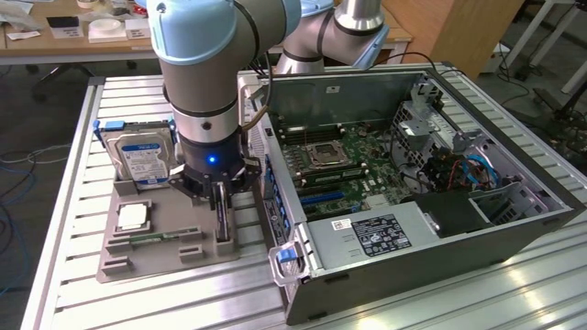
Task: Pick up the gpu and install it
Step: 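Pick up the gpu and move the gpu toward the slot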
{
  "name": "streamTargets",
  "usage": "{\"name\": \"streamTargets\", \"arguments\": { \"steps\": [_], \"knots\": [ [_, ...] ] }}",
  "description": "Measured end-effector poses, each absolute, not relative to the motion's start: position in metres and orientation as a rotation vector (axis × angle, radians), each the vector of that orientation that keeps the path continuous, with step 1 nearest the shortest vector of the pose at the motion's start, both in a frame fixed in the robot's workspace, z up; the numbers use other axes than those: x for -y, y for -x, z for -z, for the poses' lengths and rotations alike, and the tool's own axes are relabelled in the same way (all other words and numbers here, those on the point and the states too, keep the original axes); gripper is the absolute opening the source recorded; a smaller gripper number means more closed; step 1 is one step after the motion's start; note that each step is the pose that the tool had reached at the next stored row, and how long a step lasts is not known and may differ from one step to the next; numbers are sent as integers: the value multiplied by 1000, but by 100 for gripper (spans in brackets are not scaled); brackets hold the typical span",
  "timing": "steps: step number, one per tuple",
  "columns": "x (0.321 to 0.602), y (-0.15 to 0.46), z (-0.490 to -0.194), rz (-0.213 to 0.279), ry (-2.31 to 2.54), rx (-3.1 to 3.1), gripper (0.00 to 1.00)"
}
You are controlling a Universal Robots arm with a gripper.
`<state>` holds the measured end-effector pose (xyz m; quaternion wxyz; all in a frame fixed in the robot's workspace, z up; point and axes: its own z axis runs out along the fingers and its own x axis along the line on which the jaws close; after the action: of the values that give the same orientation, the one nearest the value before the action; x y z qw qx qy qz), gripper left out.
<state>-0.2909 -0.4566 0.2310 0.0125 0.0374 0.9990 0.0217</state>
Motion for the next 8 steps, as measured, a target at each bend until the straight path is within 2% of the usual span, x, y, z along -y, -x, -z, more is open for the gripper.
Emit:
{"name": "streamTargets", "arguments": {
  "steps": [8],
  "knots": [
    [457, 291, -231, -68, -117, -3114, 32]
  ]
}}
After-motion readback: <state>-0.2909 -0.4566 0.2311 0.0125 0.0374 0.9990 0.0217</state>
